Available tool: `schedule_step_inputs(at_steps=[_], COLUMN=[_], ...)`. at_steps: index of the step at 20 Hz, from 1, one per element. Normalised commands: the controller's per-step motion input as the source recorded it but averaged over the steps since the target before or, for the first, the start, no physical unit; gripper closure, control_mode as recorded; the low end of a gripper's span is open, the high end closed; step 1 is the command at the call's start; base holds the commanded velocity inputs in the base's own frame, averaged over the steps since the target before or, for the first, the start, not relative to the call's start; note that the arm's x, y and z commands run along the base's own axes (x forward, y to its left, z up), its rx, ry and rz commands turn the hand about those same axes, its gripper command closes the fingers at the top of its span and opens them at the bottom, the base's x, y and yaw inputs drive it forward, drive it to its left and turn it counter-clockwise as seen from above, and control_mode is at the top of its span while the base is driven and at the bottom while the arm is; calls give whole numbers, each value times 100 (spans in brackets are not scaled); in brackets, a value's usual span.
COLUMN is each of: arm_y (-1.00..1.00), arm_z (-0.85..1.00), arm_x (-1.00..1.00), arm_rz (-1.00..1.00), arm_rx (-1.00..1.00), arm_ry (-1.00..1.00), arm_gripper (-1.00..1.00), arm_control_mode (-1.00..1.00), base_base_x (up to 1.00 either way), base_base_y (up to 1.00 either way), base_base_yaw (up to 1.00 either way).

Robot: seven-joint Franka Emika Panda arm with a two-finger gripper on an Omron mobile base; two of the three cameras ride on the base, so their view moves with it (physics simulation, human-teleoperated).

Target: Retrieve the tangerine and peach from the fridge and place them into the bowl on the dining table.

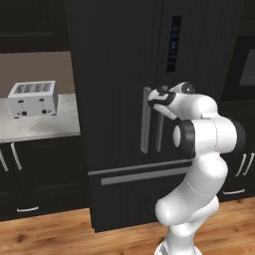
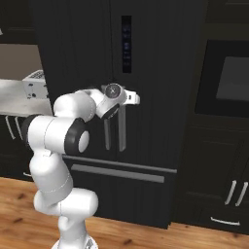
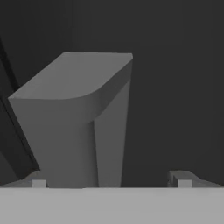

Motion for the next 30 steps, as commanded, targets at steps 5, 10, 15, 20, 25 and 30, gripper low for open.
schedule_step_inputs(at_steps=[5,10,15,20,25,30], arm_y=[-3,0,-3,-46,-80,-96], arm_z=[-26,-7,0,0,0,0], arm_x=[58,37,-9,-91,-99,-90], arm_rz=[0,0,0,5,2,0], arm_rx=[0,0,0,1,5,7], arm_ry=[0,0,1,0,0,1], arm_gripper=[-100,100,100,100,100,100], arm_control_mode=[-100,-100,-100,-100,-100,-100], base_base_x=[0,0,0,0,0,0], base_base_y=[0,0,0,0,0,0], base_base_yaw=[0,0,0,0,0,0])
